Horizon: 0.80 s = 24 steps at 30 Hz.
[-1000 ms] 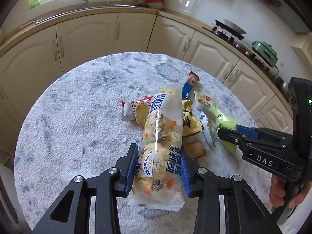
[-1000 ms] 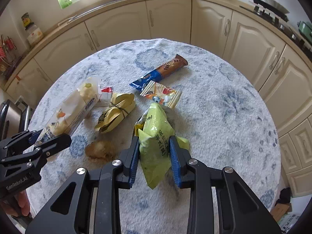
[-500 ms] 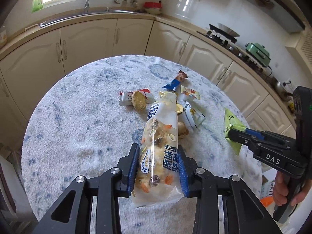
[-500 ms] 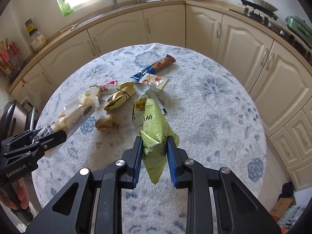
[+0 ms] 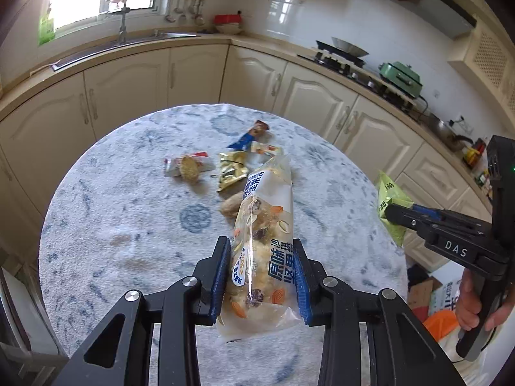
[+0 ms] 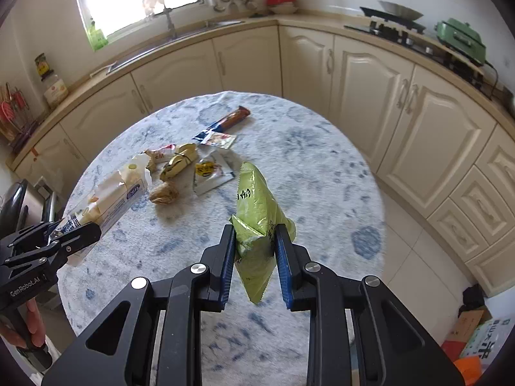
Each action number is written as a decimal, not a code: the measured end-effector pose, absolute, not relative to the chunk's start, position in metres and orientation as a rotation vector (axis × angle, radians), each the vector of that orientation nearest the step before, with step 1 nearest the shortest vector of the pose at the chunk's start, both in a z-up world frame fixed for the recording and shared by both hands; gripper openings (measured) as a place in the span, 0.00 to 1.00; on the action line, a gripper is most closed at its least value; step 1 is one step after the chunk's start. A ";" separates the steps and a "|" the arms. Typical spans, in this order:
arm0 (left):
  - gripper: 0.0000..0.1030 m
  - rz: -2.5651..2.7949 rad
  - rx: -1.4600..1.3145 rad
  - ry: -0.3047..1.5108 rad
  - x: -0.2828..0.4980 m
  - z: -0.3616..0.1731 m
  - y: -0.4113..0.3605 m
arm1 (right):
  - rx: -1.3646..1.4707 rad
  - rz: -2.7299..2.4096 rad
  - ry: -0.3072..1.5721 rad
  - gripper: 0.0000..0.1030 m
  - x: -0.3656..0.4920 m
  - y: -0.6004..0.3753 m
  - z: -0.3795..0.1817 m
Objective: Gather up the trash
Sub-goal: 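Carry the clear snack bag and green bag over the light blue bin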
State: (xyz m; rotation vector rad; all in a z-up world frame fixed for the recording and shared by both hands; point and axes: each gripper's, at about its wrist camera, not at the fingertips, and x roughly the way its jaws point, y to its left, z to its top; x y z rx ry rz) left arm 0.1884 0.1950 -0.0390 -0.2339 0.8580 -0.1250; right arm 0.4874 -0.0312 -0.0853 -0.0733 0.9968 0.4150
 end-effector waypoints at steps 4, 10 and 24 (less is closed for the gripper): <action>0.32 -0.158 -0.203 0.864 0.190 -0.035 0.174 | -0.055 0.382 0.988 0.24 0.476 -0.056 -0.079; 0.32 -0.230 -0.154 0.873 0.199 -0.029 0.132 | -0.021 0.301 0.971 0.24 0.460 -0.102 -0.073; 0.32 -0.459 -0.023 0.923 0.234 -0.045 0.007 | 0.087 0.050 0.975 0.24 0.422 -0.226 -0.077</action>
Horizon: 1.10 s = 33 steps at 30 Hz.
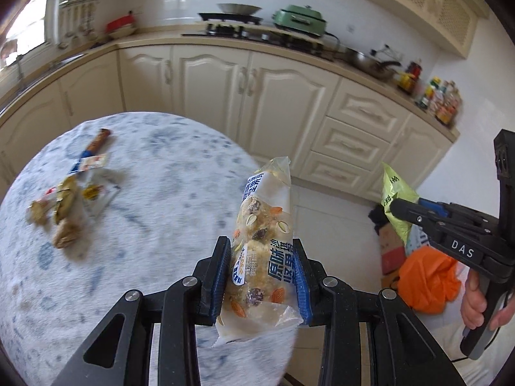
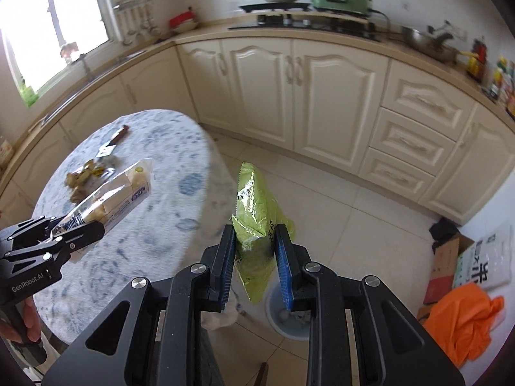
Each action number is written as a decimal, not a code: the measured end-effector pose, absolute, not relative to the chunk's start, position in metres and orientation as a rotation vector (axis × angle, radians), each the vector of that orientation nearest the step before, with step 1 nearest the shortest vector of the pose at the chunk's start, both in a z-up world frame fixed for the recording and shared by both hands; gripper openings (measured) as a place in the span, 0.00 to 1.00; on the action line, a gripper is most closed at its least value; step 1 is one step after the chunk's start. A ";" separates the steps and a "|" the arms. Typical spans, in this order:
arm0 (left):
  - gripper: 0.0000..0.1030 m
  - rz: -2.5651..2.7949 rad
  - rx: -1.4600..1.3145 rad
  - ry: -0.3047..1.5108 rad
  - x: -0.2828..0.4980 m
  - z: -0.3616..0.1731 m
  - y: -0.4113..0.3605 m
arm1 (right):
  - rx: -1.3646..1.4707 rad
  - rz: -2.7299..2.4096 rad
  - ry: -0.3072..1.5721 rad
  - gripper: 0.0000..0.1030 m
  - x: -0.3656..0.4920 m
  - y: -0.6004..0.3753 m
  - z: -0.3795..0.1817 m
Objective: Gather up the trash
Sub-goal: 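Carry the clear snack bag and green bag over the light blue bin, then open the left gripper over the bin while the right gripper releases the green bag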
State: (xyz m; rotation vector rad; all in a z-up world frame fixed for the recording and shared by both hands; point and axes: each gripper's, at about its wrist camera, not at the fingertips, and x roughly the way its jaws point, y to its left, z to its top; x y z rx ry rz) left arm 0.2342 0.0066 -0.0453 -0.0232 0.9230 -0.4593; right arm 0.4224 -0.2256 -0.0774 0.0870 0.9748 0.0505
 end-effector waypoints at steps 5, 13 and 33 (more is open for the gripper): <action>0.32 -0.536 0.027 0.955 0.247 -0.060 -0.040 | 0.124 -0.022 0.979 0.24 0.409 -0.265 -0.083; 0.32 -0.636 0.105 1.025 0.280 -0.087 -0.115 | 0.189 -0.123 1.006 0.24 0.390 -0.315 -0.101; 0.97 -0.531 0.208 1.142 0.339 -0.139 -0.219 | 0.273 -0.186 1.092 0.25 0.373 -0.367 -0.154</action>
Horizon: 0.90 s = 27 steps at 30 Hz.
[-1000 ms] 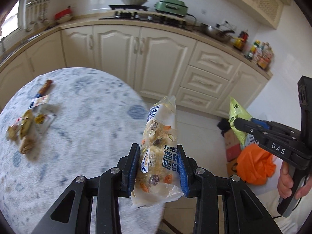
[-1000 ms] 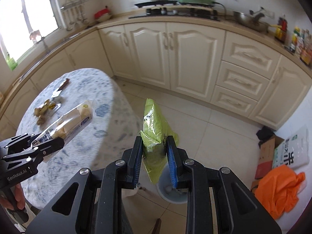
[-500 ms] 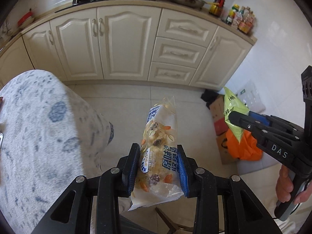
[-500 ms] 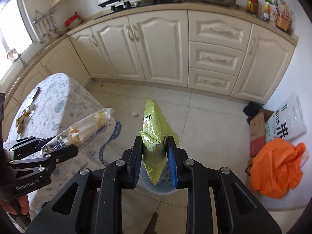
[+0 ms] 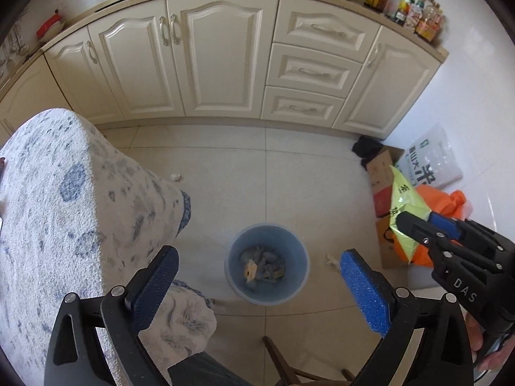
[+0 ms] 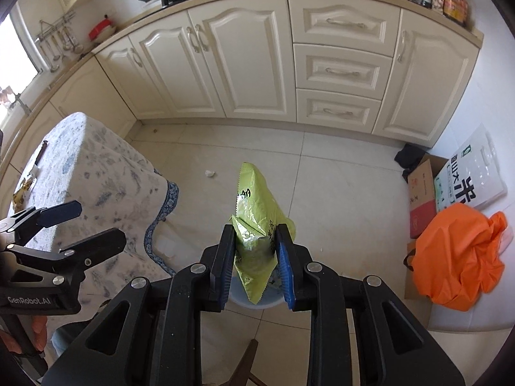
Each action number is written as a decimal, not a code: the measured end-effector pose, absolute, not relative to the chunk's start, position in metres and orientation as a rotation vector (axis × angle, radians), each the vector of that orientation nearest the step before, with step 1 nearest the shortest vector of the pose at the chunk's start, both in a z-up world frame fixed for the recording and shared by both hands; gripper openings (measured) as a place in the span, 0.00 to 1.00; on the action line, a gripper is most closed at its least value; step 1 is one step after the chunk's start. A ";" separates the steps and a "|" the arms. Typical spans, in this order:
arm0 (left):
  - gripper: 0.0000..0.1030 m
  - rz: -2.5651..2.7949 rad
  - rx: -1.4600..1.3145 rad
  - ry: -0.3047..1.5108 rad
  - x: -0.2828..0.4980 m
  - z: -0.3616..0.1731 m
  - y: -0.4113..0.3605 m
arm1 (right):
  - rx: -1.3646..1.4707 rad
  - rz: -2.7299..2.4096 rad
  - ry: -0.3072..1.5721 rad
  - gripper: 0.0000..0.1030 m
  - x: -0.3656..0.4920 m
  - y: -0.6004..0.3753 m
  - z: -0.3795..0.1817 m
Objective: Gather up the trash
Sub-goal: 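Open the left gripper over the bin while the right gripper releases the green bag, then move both open grippers back to the table of trash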
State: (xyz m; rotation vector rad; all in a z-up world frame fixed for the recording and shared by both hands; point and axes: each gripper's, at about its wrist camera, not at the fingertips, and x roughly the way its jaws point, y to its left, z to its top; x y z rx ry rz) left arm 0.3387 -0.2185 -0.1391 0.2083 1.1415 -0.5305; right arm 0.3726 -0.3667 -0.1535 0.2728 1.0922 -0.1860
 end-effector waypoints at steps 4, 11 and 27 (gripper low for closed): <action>0.97 -0.517 0.214 1.155 0.328 -0.144 -0.224 | 0.277 -0.170 1.109 0.26 0.372 -0.363 -0.161; 0.97 -0.472 0.236 1.112 0.311 -0.140 -0.220 | 0.255 -0.138 1.126 0.46 0.381 -0.345 -0.159; 0.97 -0.449 0.202 1.059 0.277 -0.118 -0.167 | 0.177 -0.147 1.046 0.78 0.380 -0.315 -0.126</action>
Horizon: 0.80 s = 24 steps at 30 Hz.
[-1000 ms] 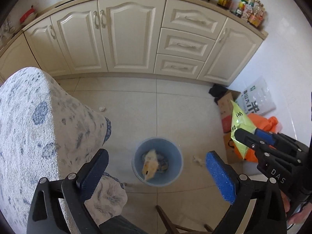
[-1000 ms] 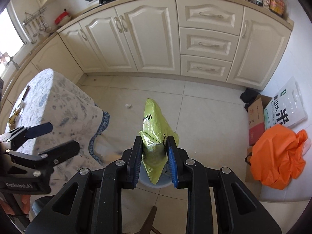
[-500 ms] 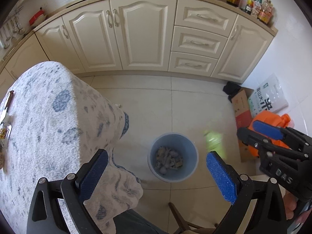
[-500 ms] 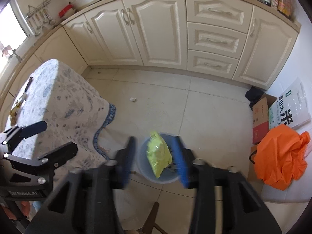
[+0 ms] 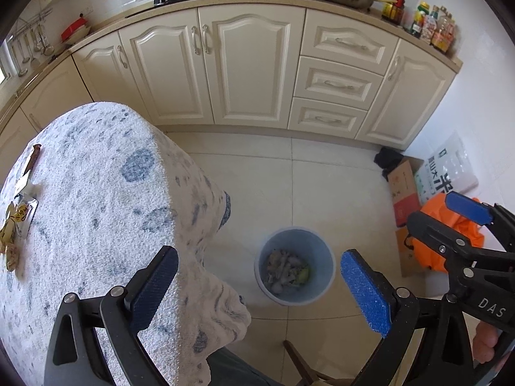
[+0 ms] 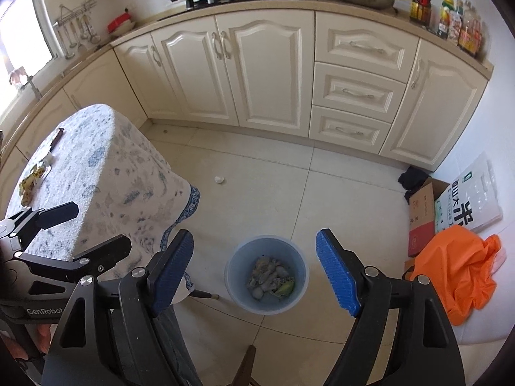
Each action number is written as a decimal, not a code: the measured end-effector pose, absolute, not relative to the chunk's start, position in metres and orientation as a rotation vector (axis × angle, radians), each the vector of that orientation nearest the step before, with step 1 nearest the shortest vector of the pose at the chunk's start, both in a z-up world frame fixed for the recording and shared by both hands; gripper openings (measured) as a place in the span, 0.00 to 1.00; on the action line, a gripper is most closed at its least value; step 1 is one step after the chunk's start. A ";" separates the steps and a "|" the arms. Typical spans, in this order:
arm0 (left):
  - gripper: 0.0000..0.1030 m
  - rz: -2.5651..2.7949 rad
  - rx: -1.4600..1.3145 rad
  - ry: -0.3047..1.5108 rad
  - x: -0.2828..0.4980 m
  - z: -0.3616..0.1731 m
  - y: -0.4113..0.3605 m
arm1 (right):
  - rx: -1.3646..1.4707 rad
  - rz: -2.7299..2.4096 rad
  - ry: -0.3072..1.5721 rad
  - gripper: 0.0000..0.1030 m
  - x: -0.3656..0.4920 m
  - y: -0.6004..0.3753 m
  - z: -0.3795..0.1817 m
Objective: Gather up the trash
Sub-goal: 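Move both open grippers back to the table of trash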
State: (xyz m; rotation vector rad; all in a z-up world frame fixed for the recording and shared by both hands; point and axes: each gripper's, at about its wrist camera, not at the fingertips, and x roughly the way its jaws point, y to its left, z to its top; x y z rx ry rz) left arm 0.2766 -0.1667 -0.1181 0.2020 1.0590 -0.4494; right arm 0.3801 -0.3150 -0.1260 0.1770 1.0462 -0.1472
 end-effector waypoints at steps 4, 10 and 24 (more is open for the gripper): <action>0.97 -0.445 0.192 1.039 0.269 -0.107 -0.152 | 0.166 -0.143 1.028 0.78 0.376 -0.309 -0.116; 0.97 -0.429 0.166 1.011 0.253 -0.092 -0.126 | 0.137 -0.130 0.996 0.78 0.372 -0.296 -0.101; 0.97 -0.343 0.105 0.953 0.226 -0.057 -0.050 | 0.058 -0.036 0.990 0.78 0.379 -0.241 -0.088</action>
